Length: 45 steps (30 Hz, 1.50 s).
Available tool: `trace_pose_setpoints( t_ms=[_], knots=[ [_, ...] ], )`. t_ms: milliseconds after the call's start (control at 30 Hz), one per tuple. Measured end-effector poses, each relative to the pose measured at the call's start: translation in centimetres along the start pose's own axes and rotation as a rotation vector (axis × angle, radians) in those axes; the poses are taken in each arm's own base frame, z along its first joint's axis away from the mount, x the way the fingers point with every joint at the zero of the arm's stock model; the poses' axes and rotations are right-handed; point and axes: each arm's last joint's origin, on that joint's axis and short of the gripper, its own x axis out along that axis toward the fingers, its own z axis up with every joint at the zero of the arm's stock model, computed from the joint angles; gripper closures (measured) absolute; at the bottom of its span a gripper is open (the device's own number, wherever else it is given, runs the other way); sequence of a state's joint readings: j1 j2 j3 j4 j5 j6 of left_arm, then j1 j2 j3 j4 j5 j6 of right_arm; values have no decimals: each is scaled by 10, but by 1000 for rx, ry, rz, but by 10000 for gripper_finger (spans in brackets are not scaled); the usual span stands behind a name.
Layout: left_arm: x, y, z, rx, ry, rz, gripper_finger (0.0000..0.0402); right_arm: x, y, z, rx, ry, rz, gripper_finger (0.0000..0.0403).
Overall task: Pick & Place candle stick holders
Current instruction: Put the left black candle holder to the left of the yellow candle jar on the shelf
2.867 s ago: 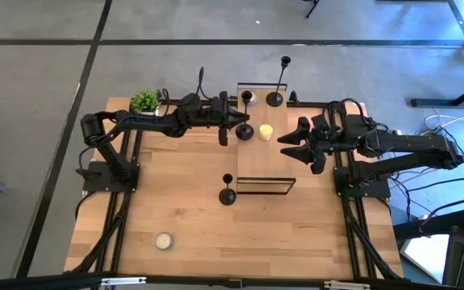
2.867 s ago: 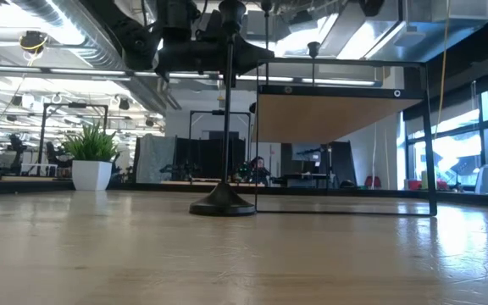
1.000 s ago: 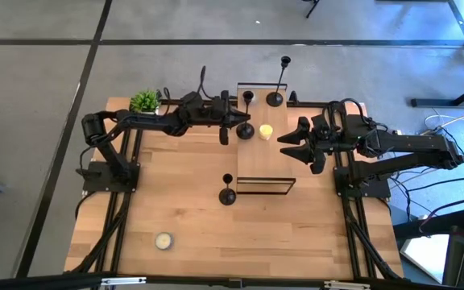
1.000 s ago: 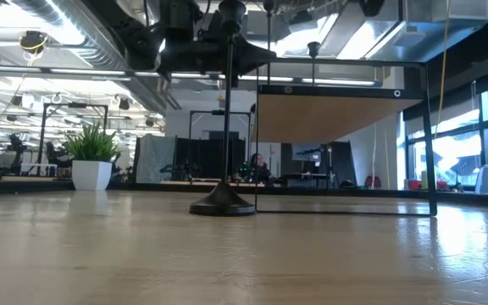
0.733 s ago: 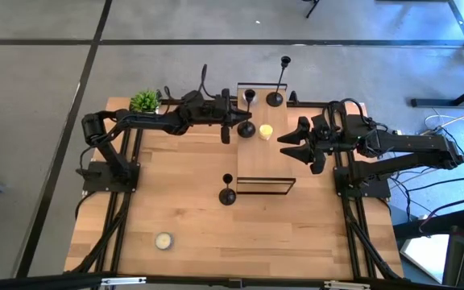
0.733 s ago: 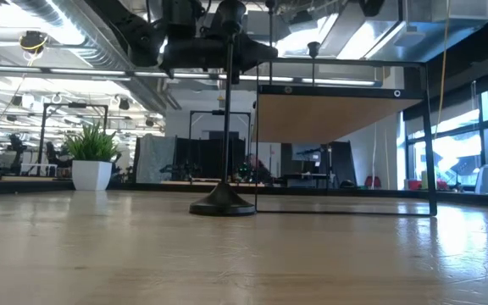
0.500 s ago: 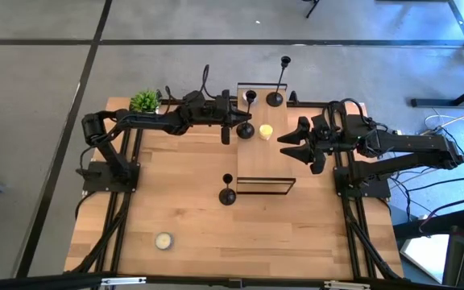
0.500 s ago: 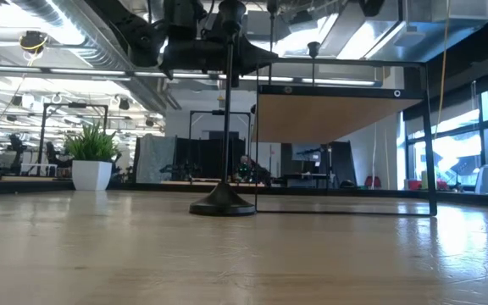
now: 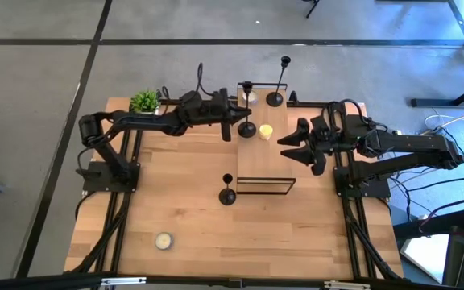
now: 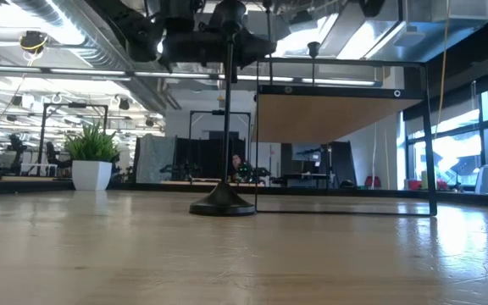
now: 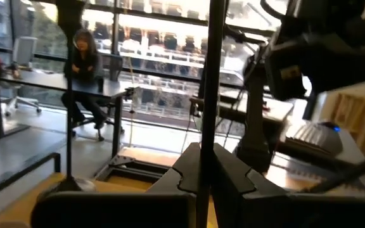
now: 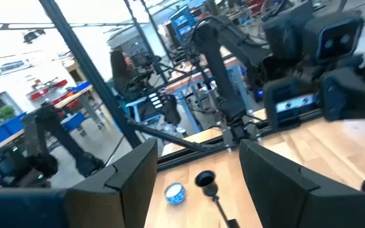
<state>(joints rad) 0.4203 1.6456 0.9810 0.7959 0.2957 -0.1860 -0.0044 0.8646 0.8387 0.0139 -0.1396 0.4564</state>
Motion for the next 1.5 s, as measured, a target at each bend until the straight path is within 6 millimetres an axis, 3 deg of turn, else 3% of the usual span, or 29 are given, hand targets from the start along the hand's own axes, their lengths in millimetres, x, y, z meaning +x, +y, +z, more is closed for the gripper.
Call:
trace_pose_setpoints(
  t_ms=[300, 467, 633, 867, 1200, 1500],
  knots=[
    [-7, -13, 15, 3, 12, 64, 391, 0, -1, -1, -18, 13, 2, 176],
    [-13, -19, 23, 66, 43, 13, 391, 0, -2, -1, -7, 10, -7, 176],
    [-18, -25, 20, 116, 56, 100, 391, 0, -2, 0, 38, 2, -25, 176],
    [-14, -37, 17, 152, 47, 92, 391, 0, -3, 0, 61, -13, -42, 176],
    [-2, -23, -1, 123, 71, 87, 391, 0, -3, 1, 53, -22, -66, 176],
    [7, -20, -5, 129, 74, 56, 391, 0, -3, 0, 49, -22, -66, 176]
  ],
)
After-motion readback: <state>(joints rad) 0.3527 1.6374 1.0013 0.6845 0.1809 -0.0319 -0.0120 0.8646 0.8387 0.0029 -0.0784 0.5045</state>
